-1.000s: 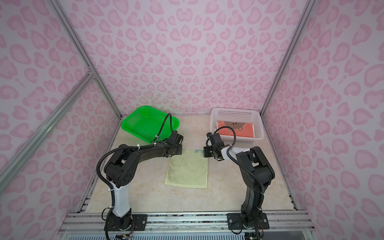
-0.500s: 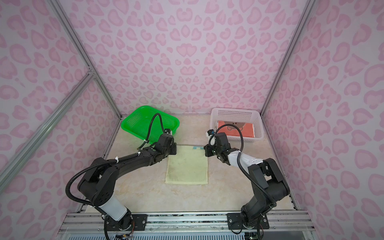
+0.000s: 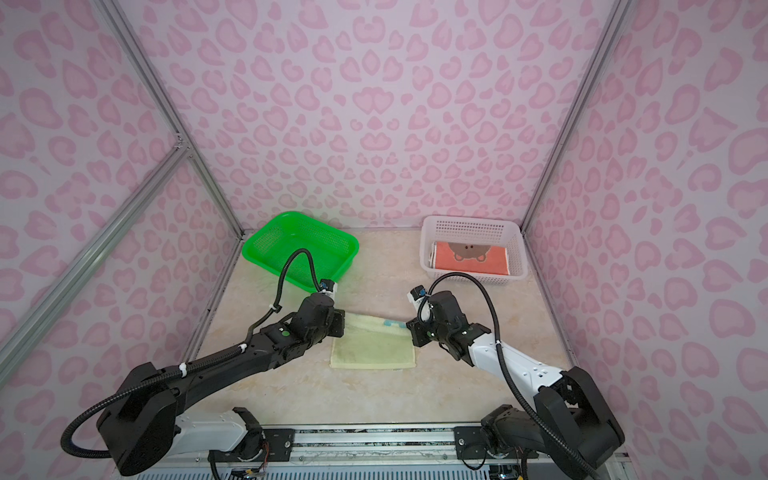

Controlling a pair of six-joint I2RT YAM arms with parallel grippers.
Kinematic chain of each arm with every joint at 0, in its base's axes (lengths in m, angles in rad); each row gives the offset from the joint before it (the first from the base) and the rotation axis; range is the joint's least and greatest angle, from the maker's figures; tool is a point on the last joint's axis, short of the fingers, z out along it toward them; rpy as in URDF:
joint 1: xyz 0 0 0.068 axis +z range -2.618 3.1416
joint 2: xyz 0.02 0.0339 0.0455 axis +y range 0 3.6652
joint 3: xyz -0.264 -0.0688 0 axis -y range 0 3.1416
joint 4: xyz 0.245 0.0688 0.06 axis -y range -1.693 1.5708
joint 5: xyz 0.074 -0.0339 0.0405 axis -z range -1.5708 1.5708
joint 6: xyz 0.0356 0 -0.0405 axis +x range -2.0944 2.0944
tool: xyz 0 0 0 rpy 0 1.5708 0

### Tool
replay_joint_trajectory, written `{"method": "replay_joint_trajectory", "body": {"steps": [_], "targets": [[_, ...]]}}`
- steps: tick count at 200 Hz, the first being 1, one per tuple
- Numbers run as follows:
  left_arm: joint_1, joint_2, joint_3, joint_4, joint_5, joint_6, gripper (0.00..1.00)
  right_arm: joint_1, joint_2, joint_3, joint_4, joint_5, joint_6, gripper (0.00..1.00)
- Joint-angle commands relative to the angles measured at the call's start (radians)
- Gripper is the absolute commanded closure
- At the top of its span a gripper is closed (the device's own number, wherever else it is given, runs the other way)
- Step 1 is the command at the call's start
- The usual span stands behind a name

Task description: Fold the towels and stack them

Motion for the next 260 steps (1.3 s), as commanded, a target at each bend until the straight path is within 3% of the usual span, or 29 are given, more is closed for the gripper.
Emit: {"method": "replay_joint_trajectory", "body": {"steps": [1, 32, 71, 89, 95, 106, 116, 133, 164, 198, 221, 260], "targets": [[-0.016, -0.052, -0.052, -0.053, -0.054, -0.051, 0.97, 0.033, -0.047, -0.044, -0.064, 0.056, 0.043, 1.0], [-0.045, -0.066, -0.132, -0.035, -0.039, -0.11, 0.97, 0.108, -0.068, -0.099, -0.078, 0.1, 0.092, 1.0], [-0.099, 0.018, -0.17, 0.002, -0.055, -0.147, 0.94, 0.158, -0.018, -0.159, -0.022, 0.109, 0.155, 1.0], [-0.128, 0.036, -0.176, -0.006, -0.077, -0.161, 0.91, 0.174, 0.0, -0.172, -0.024, 0.119, 0.166, 0.91], [-0.138, 0.036, -0.178, -0.011, -0.087, -0.165, 0.86, 0.177, 0.003, -0.174, -0.027, 0.12, 0.169, 0.87], [-0.151, 0.024, -0.188, -0.019, -0.095, -0.166, 0.58, 0.178, -0.001, -0.175, -0.037, 0.12, 0.172, 0.76], [-0.161, -0.001, -0.196, -0.032, -0.108, -0.169, 0.42, 0.177, -0.017, -0.172, -0.056, 0.124, 0.177, 0.67], [-0.172, -0.065, -0.212, -0.062, -0.127, -0.165, 0.32, 0.177, -0.057, -0.161, -0.105, 0.155, 0.178, 0.58], [-0.177, -0.257, -0.228, -0.139, -0.176, -0.162, 0.28, 0.171, -0.128, -0.132, -0.186, 0.229, 0.212, 0.51], [-0.177, -0.417, -0.189, -0.228, -0.207, -0.15, 0.25, 0.147, -0.155, -0.131, -0.162, 0.198, 0.262, 0.47], [-0.177, -0.413, -0.17, -0.233, -0.18, -0.163, 0.25, 0.139, -0.143, -0.128, -0.147, 0.174, 0.281, 0.47], [-0.177, -0.274, -0.176, -0.107, -0.064, -0.215, 0.29, 0.137, -0.077, -0.128, -0.105, 0.131, 0.3, 0.47]]}}
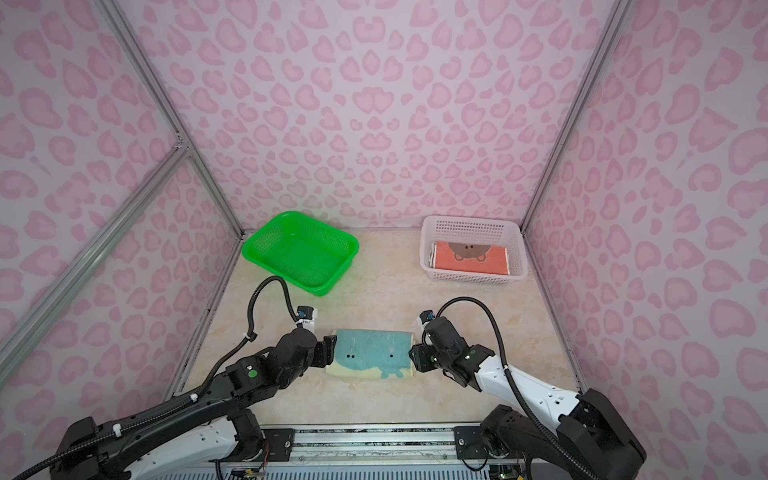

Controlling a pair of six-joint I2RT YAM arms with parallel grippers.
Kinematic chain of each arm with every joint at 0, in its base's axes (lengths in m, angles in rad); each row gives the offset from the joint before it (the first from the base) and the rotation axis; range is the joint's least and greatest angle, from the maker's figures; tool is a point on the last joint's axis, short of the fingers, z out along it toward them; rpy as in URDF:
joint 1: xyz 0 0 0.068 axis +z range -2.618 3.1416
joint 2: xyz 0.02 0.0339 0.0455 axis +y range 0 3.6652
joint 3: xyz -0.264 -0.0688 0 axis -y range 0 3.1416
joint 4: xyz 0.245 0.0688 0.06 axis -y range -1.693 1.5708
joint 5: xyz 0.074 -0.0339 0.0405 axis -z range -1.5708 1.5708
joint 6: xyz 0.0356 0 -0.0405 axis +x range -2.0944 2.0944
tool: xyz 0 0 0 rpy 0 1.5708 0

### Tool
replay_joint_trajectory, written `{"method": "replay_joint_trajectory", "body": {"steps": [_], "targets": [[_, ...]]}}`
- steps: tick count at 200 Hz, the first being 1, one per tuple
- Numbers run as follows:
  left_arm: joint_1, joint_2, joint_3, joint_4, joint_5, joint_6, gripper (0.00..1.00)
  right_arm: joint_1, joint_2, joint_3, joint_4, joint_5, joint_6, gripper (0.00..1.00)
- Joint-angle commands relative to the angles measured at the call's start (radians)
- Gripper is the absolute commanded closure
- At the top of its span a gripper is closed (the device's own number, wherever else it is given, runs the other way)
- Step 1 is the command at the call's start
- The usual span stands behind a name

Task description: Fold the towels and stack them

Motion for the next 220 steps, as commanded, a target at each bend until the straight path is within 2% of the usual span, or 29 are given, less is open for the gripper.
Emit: {"method": "replay_joint_trajectory", "body": {"steps": [1, 79, 109, 162, 174, 206, 220], "targets": [[0.0, 0.068, 0.0, 0.083, 0.074, -0.044, 0.29, 0.001, 0.036, 0.003, 0.03, -0.036, 0.022, 0.47], [0.0, 0.316, -0.041, 0.268, 0.164, -0.063, 0.31, -0.002, 0.221, -0.004, 0.165, -0.098, 0.043, 0.47], [0.0, 0.419, -0.031, 0.307, 0.223, -0.07, 0.31, -0.002, 0.247, -0.021, 0.202, -0.099, 0.04, 0.53], [0.0, 0.502, -0.035, 0.308, 0.223, -0.091, 0.31, 0.001, 0.371, -0.04, 0.328, -0.146, 0.036, 0.63], [0.0, 0.51, -0.032, 0.307, 0.222, -0.091, 0.31, 0.001, 0.411, -0.04, 0.37, -0.155, 0.042, 0.7], [0.0, 0.517, -0.024, 0.301, 0.219, -0.084, 0.31, -0.004, 0.447, -0.021, 0.424, -0.133, 0.037, 0.98], [0.002, 0.514, -0.021, 0.298, 0.206, -0.081, 0.27, -0.01, 0.434, 0.026, 0.367, -0.107, -0.002, 1.0]]}}
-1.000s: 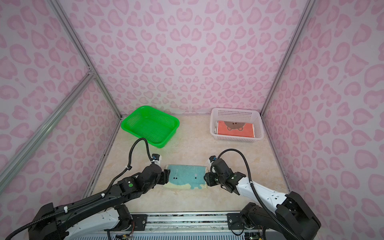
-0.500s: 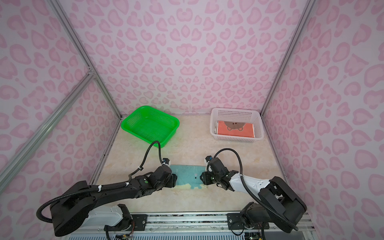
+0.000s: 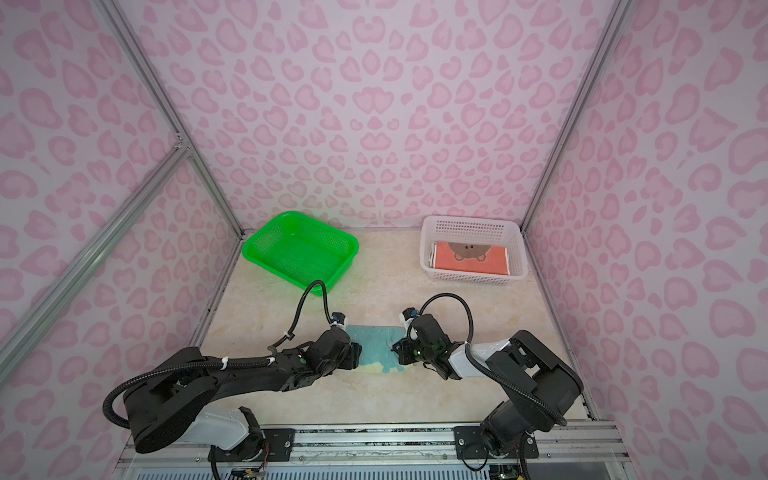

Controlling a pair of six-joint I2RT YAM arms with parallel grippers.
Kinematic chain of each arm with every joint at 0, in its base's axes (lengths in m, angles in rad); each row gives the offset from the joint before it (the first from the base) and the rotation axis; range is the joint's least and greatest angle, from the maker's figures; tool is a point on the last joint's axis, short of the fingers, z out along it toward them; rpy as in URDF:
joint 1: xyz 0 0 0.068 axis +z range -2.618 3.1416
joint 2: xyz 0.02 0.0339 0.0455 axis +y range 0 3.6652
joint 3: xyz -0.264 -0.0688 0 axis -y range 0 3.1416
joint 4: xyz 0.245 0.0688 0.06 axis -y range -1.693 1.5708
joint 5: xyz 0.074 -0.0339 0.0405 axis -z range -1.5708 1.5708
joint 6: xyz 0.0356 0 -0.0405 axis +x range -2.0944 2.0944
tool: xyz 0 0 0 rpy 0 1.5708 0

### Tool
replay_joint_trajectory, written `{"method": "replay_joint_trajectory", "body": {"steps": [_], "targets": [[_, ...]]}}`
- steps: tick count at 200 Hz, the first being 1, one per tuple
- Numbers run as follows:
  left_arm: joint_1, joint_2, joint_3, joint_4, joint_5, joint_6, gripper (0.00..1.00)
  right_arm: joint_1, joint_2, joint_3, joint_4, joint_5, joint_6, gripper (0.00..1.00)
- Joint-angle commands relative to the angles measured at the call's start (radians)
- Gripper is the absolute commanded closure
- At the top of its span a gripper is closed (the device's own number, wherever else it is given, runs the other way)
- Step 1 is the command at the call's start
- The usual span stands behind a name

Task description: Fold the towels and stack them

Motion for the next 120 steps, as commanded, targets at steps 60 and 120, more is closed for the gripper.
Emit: {"method": "replay_joint_trajectory", "body": {"steps": [60, 120], "targets": [[0.01, -0.076, 0.006, -0.103, -0.039, -0.007, 0.02, -0.11, 0.05, 0.489, -0.628, 0.146, -0.34, 1.0], [0.011, -0.202, 0.0, -0.144, -0.084, 0.053, 0.02, -0.299, 0.26, 1.062, -0.95, 0.117, -0.537, 1.0]]}}
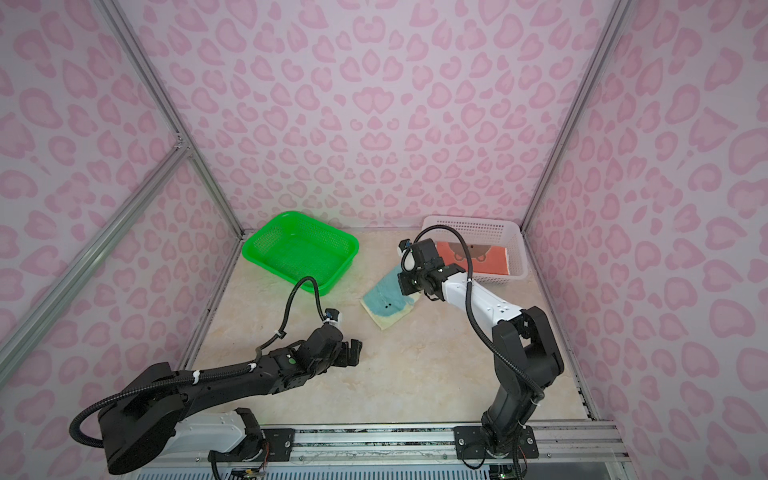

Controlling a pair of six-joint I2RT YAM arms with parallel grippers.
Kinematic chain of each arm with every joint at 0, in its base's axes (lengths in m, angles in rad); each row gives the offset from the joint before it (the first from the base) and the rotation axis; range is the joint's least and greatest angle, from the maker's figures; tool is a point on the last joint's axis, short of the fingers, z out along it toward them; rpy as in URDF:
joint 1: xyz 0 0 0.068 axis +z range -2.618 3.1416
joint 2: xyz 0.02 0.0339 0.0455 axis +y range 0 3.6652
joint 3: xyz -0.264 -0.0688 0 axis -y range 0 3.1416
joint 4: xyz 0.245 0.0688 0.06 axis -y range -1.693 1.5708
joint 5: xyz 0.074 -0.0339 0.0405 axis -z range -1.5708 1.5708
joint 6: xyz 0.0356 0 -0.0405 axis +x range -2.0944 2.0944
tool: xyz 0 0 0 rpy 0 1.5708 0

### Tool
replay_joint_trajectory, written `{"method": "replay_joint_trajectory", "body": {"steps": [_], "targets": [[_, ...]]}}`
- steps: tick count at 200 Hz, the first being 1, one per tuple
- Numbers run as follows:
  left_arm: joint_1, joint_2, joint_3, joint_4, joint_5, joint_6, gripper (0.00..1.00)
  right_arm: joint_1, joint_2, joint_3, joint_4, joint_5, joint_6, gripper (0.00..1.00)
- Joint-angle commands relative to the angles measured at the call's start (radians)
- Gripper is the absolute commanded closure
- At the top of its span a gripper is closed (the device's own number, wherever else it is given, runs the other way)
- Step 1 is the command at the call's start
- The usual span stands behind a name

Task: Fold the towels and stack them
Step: 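Carry the folded towel with the right gripper onto the coral towel in the white basket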

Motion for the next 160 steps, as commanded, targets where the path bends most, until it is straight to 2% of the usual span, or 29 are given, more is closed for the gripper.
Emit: {"method": "replay_joint_trajectory", "body": {"steps": [1, 33, 65, 115, 160], "targets": [[0.001, -0.035, -0.006, -0.047, -0.048, 0.031, 0.02, -0.06, 0.069, 0.157, -0.187, -0.006, -0.107, 1.0], [0.001, -0.053, -0.006, -0.078, -0.075, 0.03, 0.02, -0.166, 0.191, 0.436, -0.28, -0.017, -0.142, 1.0], [0.001, -0.067, -0.022, -0.085, -0.089, 0.014, 0.02, -0.279, 0.277, 0.58, -0.318, -0.065, -0.15, 1.0], [0.001, -0.091, -0.019, -0.131, -0.114, 0.008, 0.02, -0.471, 0.319, 0.609, -0.312, -0.193, -0.164, 1.0], [0.001, -0.116, -0.025, -0.155, -0.129, -0.008, 0.02, -0.59, 0.345, 0.573, -0.282, -0.265, -0.186, 1.0]]}}
